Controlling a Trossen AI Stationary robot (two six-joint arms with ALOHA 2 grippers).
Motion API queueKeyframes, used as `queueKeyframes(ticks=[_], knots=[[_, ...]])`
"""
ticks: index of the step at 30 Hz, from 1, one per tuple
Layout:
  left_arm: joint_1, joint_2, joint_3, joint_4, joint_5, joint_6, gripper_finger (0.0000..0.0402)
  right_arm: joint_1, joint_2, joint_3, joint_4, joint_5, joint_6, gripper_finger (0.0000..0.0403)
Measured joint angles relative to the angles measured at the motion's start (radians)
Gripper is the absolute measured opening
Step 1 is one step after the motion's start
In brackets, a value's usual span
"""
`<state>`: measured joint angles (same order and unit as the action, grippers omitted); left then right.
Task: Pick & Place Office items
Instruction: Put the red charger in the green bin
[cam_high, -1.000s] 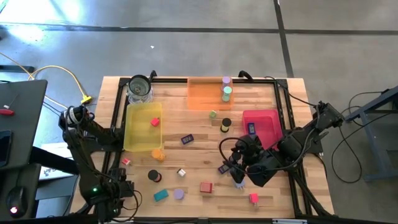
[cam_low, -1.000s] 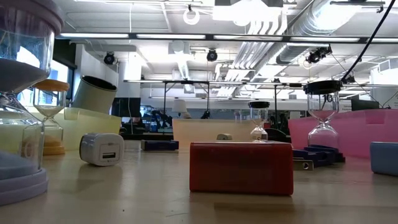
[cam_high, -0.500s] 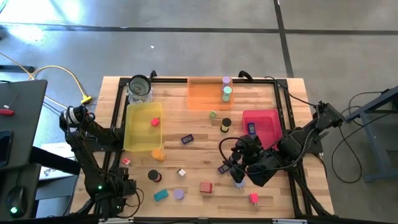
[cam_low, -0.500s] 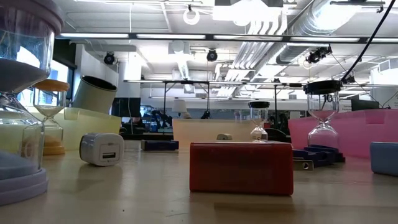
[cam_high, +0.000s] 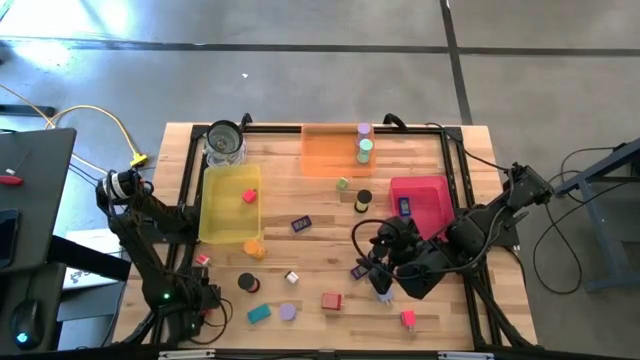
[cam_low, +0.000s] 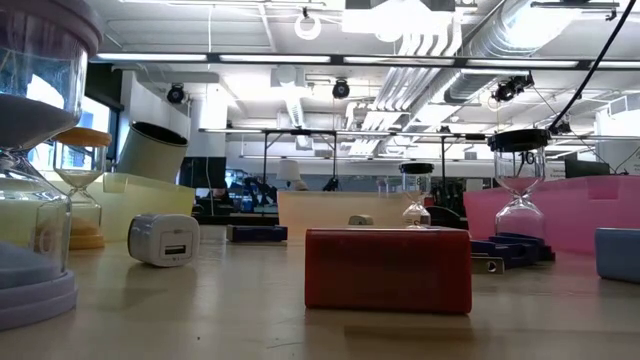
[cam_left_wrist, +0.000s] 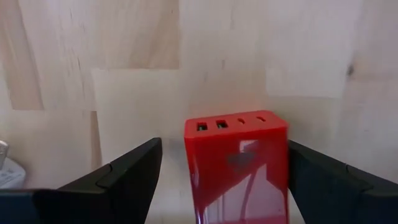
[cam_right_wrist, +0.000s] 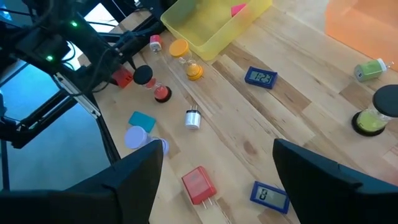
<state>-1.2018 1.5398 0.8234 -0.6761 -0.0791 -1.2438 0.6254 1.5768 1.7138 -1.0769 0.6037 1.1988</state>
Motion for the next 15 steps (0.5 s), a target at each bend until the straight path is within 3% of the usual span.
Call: queueKeyframes(ticks=[10,15], knots=[[0.000,-0.005,-0.038,0.032,0.032,-0.051,0.0308,-0.010,0.000,0.000,0.035,0.001,0.000,0.0293],[0.002,-0.003,-0.039,0.027,0.008,-0.100,0.0269,-0.025,0.000,0.000,0.080,-0.003,0.000,0.0293]])
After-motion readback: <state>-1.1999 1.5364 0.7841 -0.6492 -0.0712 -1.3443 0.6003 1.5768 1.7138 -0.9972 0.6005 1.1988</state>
